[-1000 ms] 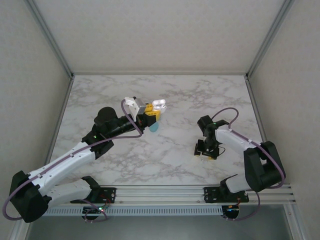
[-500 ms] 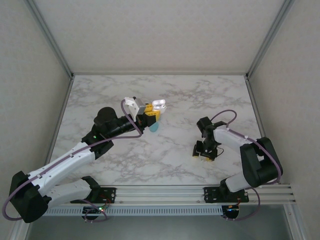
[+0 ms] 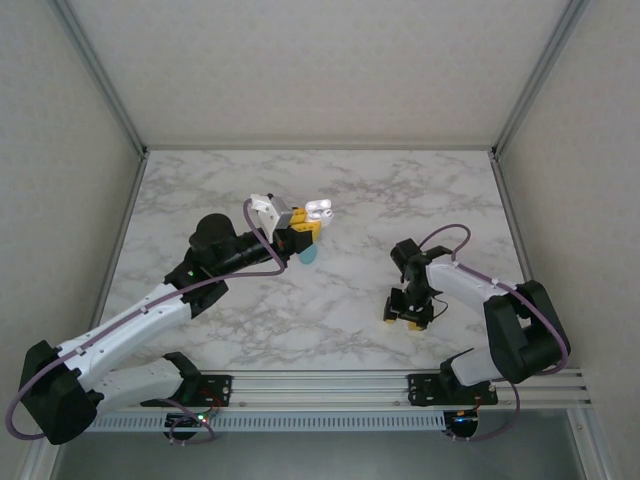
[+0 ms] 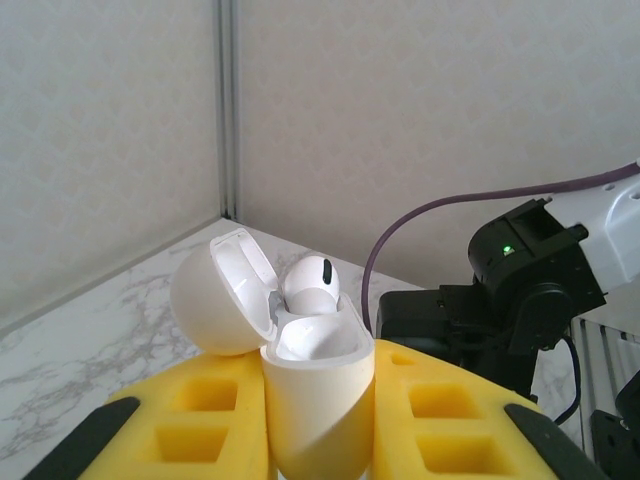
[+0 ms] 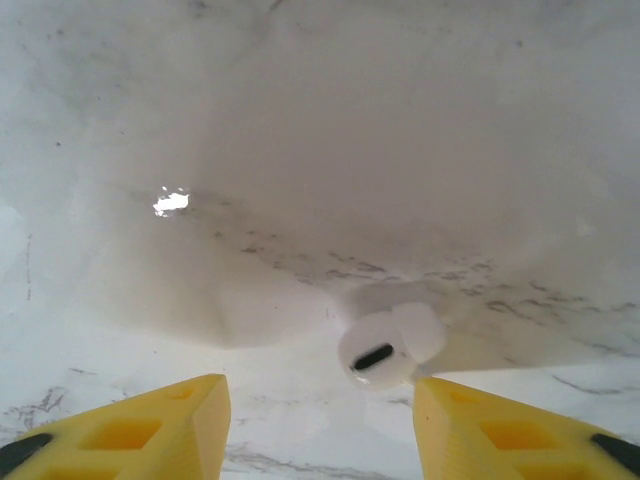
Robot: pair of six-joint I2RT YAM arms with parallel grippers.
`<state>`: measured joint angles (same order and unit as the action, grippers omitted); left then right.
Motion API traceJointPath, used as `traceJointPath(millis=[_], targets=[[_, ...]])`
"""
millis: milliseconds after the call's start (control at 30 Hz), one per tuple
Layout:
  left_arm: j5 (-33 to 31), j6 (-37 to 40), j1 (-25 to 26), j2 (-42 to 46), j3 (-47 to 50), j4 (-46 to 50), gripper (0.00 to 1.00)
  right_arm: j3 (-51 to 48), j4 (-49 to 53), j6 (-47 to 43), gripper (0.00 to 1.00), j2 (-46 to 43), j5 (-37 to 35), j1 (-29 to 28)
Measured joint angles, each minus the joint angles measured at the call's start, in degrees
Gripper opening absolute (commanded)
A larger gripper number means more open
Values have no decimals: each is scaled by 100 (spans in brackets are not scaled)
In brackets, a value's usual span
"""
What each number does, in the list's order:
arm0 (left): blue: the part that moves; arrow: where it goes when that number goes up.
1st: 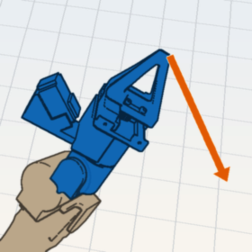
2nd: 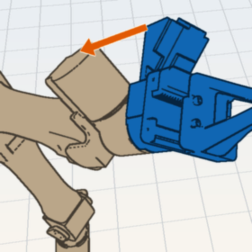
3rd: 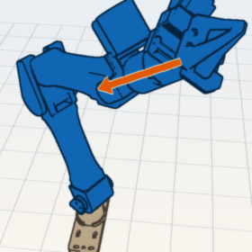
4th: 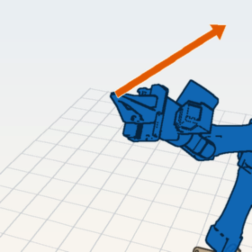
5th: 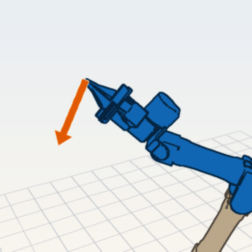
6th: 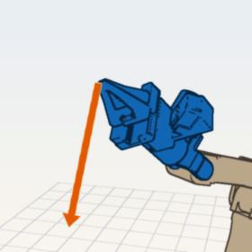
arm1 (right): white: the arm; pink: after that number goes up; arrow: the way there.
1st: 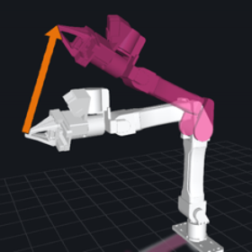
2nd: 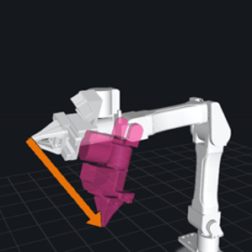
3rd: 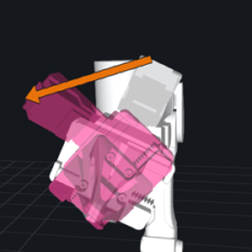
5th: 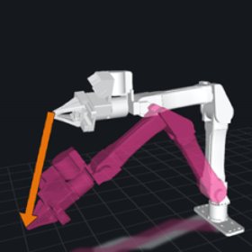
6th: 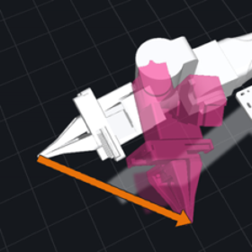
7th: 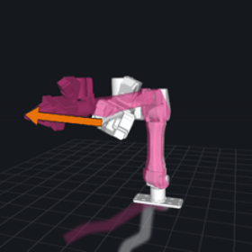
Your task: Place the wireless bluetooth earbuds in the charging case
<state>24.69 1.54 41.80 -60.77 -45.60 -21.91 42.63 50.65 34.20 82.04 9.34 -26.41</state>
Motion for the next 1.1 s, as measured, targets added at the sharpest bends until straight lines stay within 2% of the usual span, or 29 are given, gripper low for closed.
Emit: traceJointPath(millis=[200, 367, 700, 1100], targets=[[-31, 2, 0, 4, 0, 20, 0, 315, 293, -37, 51, -9, -505, -11], [-66, 2, 0, 4, 0, 50, 0, 514, 378, -223, 48, 275, -632, -11], [-109, 2, 0, 42, 0, 122, 0, 546, 306, -568, 44, 831, -678, -11], [-122, 2, 0, 42, 0, 122, 0, 553, 195, -667, 38, 992, -566, -11]])
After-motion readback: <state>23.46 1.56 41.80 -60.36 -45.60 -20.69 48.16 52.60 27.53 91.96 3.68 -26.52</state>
